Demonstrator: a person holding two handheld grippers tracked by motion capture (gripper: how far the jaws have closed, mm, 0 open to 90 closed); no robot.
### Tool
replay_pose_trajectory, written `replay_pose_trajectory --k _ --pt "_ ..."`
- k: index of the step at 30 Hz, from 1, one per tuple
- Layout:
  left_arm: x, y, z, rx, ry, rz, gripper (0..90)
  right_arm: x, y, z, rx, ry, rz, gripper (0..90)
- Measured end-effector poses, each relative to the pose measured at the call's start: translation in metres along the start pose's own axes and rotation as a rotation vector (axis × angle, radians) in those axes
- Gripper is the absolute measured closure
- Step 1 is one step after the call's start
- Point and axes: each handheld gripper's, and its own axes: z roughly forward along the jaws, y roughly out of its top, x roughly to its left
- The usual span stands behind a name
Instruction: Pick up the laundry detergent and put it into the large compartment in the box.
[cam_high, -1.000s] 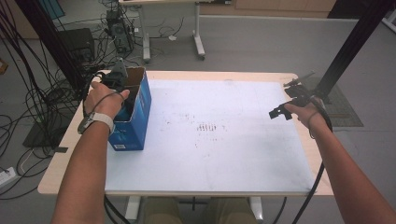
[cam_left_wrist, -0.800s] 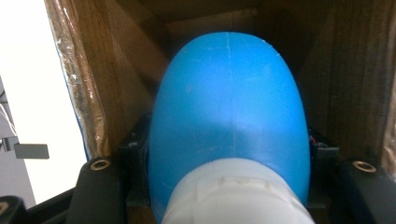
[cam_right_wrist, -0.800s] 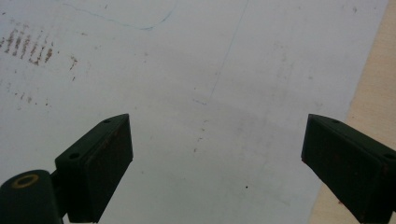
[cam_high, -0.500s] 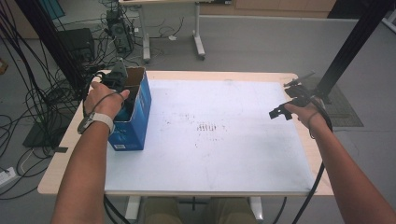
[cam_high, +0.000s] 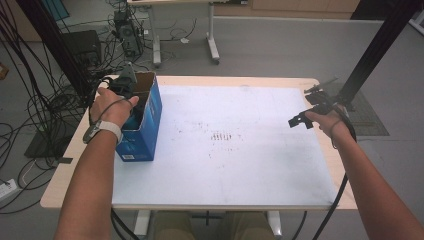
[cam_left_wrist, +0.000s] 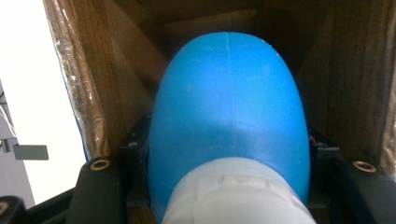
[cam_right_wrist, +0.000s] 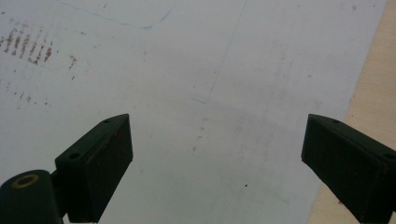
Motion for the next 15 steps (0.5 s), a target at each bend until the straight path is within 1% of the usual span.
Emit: replay_pose_trajectory --k 4,7,15 --pt "-0.0004 -0.0006 -0.0008 -0.011 -0.009 0.003 36.7 0.0003 -0.0003 0.0009 0.0 0.001 -0.001 8.7" --pt "-0.0008 -0.0008 -0.0013 -0.004 -0.013 0.009 32.5 0.0009 -0.0002 0.0012 0.0 0.003 -0.003 8.7" --pt "-0.001 -0.0028 -0.0036 -0.009 -0.023 0.012 28.7 0.0029 -0.0007 0.0011 -0.001 0.008 -0.007 8.8"
